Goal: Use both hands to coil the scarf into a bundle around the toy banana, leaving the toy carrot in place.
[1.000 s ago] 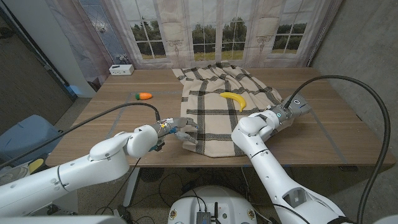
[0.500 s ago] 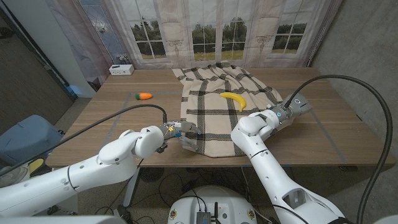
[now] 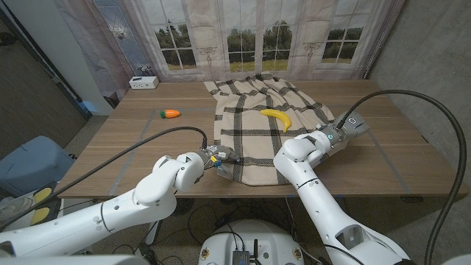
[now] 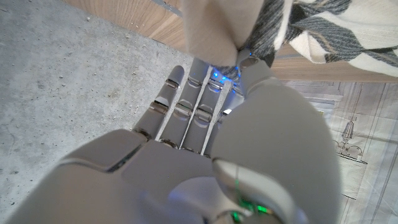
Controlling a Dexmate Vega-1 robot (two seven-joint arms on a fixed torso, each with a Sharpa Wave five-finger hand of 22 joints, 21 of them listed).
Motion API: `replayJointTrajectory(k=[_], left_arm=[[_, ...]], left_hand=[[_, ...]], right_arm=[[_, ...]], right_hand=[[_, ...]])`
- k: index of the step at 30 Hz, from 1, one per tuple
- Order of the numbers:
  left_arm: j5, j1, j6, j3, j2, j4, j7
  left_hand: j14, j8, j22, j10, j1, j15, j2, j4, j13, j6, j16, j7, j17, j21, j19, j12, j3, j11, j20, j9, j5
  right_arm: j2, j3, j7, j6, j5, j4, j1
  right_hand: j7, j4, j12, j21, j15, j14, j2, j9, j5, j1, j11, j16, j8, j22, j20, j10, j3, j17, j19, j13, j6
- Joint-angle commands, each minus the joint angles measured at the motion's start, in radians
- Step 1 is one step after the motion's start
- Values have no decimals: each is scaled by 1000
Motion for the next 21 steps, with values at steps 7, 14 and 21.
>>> replayJointTrajectory(k=[7, 14, 21], left_arm=[[339, 84, 19, -14, -169, 168, 9], [356, 128, 25, -63, -204, 199, 73], [43, 216, -47, -231, -159, 96, 195]], left_hand=[[142, 132, 2, 233, 136, -76, 142, -5, -3, 495, 22, 150, -3, 14, 106, 45, 16, -14, -26, 19, -80], [179, 145, 3, 288, 174, -100, 184, -3, -3, 530, 24, 217, -2, 21, 133, 47, 21, -21, -46, 38, -81], [157, 184, 7, 266, 186, -86, 239, 30, 6, 452, 15, 281, 18, 22, 132, 18, 78, 0, -66, 120, -70]], right_arm=[[-27, -12, -59, 1, 69, -21, -9], [-34, -12, -95, 1, 101, -35, -19], [-35, 1, -180, 1, 156, -73, -40]], right_hand=[[41, 1, 4, 8, -97, 11, -8, 38, -3, -2, -10, -6, 7, 3, 1, -3, 18, 10, -1, 3, 40], [40, 1, 4, 10, -96, 11, -10, 37, -6, -4, -5, -9, 7, 3, 2, -2, 23, 15, -2, 4, 42], [44, 0, 3, 12, -96, 8, -12, 38, -8, -5, -5, -16, 7, 3, 2, -3, 30, 18, -2, 5, 42]])
